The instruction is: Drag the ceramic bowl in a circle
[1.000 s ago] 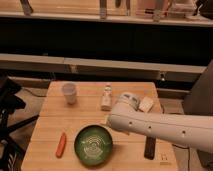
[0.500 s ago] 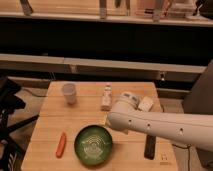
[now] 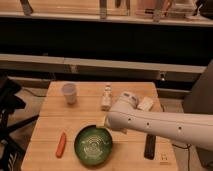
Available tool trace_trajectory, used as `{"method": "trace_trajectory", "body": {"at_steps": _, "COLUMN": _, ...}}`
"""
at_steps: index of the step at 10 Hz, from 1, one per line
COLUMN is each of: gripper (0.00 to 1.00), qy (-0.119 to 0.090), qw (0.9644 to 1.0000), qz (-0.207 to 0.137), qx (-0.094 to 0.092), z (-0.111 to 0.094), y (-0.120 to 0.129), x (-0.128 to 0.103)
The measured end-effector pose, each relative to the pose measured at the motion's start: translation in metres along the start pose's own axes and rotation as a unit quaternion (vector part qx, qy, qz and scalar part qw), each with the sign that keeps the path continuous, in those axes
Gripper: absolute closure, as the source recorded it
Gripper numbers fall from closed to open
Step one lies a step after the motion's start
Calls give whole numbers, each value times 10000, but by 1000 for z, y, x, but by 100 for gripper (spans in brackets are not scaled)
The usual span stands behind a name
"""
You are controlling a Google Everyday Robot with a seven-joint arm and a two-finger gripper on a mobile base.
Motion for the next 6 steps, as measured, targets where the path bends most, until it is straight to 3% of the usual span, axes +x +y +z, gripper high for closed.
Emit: {"method": "trace_trajectory", "body": {"at_steps": 6, "gripper": 20, "qy": -248, "qw": 9994, "qz": -192, "qx": 141, "z": 15, "y": 4, "x": -7}}
